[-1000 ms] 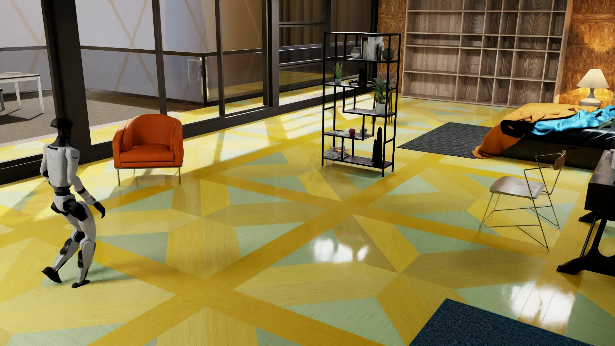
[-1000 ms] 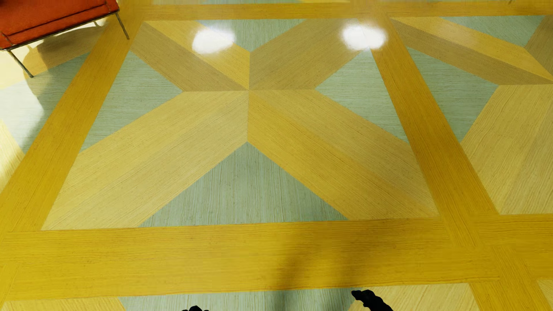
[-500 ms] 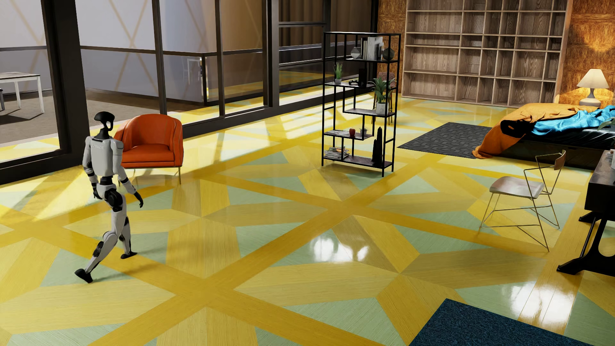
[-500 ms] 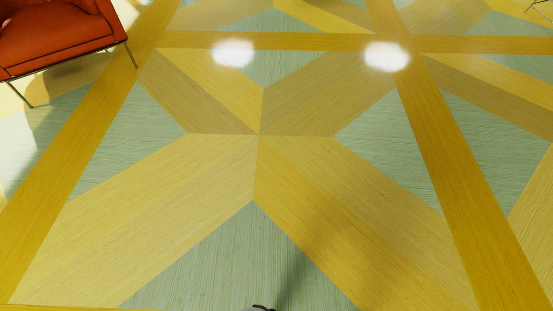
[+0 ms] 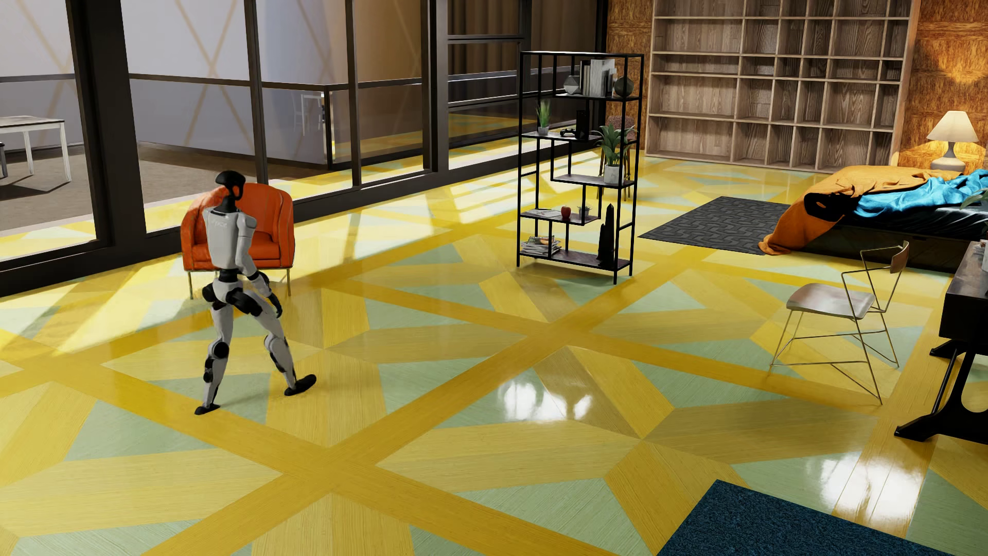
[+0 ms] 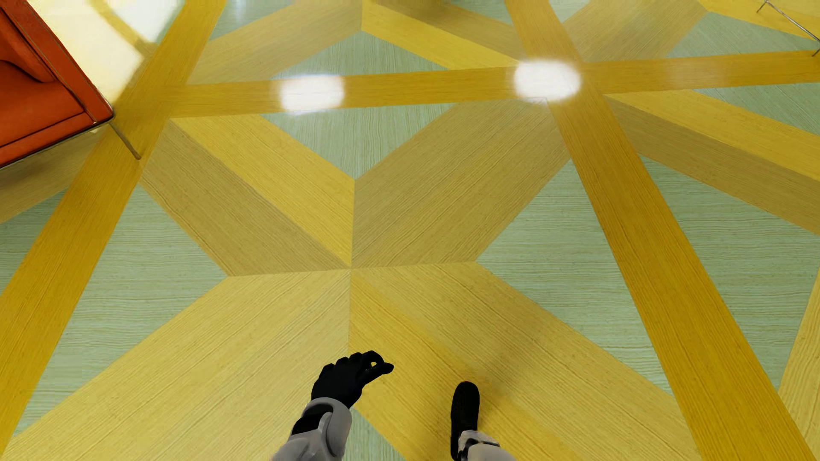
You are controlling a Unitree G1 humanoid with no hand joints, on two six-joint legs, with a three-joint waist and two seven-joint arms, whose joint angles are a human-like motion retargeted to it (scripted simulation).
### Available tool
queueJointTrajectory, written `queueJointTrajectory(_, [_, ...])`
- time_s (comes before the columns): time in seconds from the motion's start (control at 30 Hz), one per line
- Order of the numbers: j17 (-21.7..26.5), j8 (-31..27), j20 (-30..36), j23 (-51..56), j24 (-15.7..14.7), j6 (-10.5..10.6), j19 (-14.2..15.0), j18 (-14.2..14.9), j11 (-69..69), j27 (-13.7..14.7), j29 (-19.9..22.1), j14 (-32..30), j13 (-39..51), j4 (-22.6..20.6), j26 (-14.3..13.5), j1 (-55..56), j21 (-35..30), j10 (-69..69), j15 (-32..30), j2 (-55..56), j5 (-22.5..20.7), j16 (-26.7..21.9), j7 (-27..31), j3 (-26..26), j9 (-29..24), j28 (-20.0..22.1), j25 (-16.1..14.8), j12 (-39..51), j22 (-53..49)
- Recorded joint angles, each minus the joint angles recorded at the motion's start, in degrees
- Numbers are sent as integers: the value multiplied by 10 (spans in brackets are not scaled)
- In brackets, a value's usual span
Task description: Go to the wood shelves
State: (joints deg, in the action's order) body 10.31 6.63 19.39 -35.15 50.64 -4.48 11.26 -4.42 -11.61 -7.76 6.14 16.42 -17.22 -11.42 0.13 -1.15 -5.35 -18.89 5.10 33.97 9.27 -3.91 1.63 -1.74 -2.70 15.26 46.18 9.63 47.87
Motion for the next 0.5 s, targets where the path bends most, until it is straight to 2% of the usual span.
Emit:
queueJointTrajectory(0.03, [-4,-21,12,-7,1,2,9,2,7,0,7,7,-2,2,2,-22,6,0,0,2,-8,2,6,-4,2,0,4,4,1])
queueJointTrajectory(0.1, [-24,-36,24,-27,2,7,-47,9,-56,-5,27,2,-6,13,10,-60,29,-16,-67,7,-25,1,12,-10,7,-5,-5,-2,5])
queueJointTrajectory(0.13, [-32,-29,22,-42,1,12,-65,16,-99,-11,31,-19,-6,22,19,-72,38,-37,-96,9,-30,1,12,-12,10,-5,-8,-13,8])
queueJointTrajectory(0.17, [-39,-20,17,-58,-1,19,-83,22,-143,-18,32,-51,-3,34,32,-77,45,-69,-99,8,-38,0,9,-13,13,-6,-5,-28,14])
queueJointTrajectory(0.2, [-47,-11,11,-73,-3,28,-101,28,-171,-23,33,-98,1,49,47,-70,50,-118,-74,0,-51,-2,6,-14,15,-8,-2,-45,23])
queueJointTrajectory(0.23, [-55,0,11,-85,-3,38,-114,53,-185,-23,37,-157,6,68,59,-46,54,-190,-48,-16,-65,-8,5,-14,15,-15,-1,-59,34])
queueJointTrajectory(0.27, [-62,15,20,-93,3,49,-121,91,-188,-18,42,-228,11,92,67,-6,56,-280,-25,-38,-79,-18,3,-15,15,-26,0,-68,45])
queueJointTrajectory(0.33, [-69,44,44,-99,17,70,-128,132,-184,-6,48,-324,30,134,63,94,54,-448,14,-81,-106,-48,8,-14,11,-51,3,-84,47])
queueJointTrajectory(0.37, [-69,52,42,-100,10,79,-133,127,-179,-1,49,-301,43,137,59,142,50,-502,31,-104,-119,-61,15,-12,9,-55,4,-99,36])
queueJointTrajectory(0.4, [-69,55,30,-99,-5,86,-137,126,-175,2,50,-272,57,139,57,188,44,-534,47,-128,-132,-71,19,-9,6,-53,6,-117,20])
queueJointTrajectory(0.43, [-68,55,12,-107,-23,91,-140,114,-171,12,55,-240,74,140,56,230,40,-544,63,-153,-144,-82,21,-5,3,-49,10,-144,-4])
queueJointTrajectory(0.5, [-65,49,-21,-105,-50,96,-144,83,-157,25,54,-153,107,130,70,300,25,-494,93,-206,-162,-86,31,7,0,-36,16,-183,-36])
